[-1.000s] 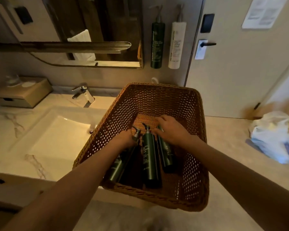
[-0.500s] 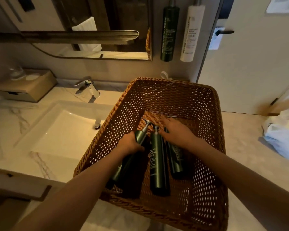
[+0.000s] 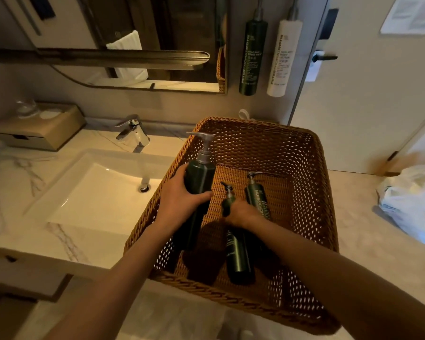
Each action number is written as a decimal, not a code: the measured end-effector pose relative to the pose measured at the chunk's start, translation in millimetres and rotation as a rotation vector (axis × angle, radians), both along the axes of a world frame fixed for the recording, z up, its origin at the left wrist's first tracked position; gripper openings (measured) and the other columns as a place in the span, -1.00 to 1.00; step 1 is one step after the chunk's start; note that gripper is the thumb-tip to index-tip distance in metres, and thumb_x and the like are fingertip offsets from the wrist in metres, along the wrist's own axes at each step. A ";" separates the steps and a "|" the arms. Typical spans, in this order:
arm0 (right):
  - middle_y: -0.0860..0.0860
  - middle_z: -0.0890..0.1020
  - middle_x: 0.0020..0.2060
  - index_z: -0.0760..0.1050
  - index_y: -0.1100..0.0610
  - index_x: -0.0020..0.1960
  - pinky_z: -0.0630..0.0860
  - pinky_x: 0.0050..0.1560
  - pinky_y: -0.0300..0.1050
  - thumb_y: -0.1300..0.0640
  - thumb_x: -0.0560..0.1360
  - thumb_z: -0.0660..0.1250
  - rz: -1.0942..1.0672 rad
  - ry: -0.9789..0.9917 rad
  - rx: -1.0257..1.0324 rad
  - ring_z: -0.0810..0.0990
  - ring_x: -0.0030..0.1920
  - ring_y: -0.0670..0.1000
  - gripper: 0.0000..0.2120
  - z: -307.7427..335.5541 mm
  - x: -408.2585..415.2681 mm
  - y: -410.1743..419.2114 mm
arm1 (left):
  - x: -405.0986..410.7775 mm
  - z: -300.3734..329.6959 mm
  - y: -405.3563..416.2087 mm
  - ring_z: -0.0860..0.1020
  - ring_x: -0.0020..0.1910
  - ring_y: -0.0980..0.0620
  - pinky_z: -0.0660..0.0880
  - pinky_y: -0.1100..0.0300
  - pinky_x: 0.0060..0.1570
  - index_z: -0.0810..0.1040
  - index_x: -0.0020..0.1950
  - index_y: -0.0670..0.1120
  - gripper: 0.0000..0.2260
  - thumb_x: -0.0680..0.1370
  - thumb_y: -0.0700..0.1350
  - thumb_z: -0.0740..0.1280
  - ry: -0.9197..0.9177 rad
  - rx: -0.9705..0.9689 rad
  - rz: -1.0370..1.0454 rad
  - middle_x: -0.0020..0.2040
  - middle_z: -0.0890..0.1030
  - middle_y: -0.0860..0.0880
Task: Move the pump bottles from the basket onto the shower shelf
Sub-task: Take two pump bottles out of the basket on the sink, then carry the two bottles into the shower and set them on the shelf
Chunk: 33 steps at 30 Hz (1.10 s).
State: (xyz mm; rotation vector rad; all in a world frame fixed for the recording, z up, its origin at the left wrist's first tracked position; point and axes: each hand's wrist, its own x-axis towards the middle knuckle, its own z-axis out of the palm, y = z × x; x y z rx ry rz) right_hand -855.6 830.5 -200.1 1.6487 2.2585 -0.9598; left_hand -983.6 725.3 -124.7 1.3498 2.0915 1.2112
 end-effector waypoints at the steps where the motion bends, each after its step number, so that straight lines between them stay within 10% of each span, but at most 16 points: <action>1: 0.15 0.52 0.20 0.24 0.17 0.36 0.52 0.16 0.08 -0.04 0.38 0.46 -0.078 0.006 -0.026 0.56 0.13 0.16 -0.31 -5.2 -2.4 -4.0 | -0.8 0.6 -2.1 0.44 0.02 0.16 0.28 0.42 -0.13 0.38 0.27 0.07 -0.38 0.27 -0.01 0.54 -0.012 0.011 -0.003 0.03 0.48 0.17; 8: 0.13 0.57 0.04 0.37 0.11 0.23 0.56 0.09 0.12 0.08 0.27 0.52 -0.245 0.198 -0.123 0.59 0.00 0.15 -0.41 -1.7 -11.8 -4.8 | -11.0 5.9 -18.2 0.45 -0.11 0.42 0.36 0.47 -0.18 0.39 0.22 0.18 -0.40 0.24 0.07 0.54 -0.098 0.081 0.055 -0.08 0.48 0.34; 24: 0.03 0.49 0.28 0.30 0.09 0.38 0.43 0.22 -0.07 0.13 0.34 0.51 0.157 1.255 0.291 0.45 0.26 -0.03 -0.32 222.9 27.7 -57.8 | 29.0 134.9 -106.0 0.49 0.06 0.21 0.45 0.22 0.02 0.38 0.30 0.07 -0.37 0.29 -0.06 0.53 0.001 0.378 0.294 0.12 0.51 0.19; 33: -0.19 0.51 0.17 0.33 -0.02 0.35 0.42 0.08 -0.27 0.10 0.31 0.52 0.501 1.307 0.068 0.49 0.15 -0.17 -0.33 209.0 89.7 -145.5 | 141.7 126.5 -231.5 0.53 -0.08 0.40 0.50 0.29 -0.10 0.37 0.15 0.24 -0.45 0.25 0.05 0.52 0.078 0.416 0.659 -0.03 0.53 0.31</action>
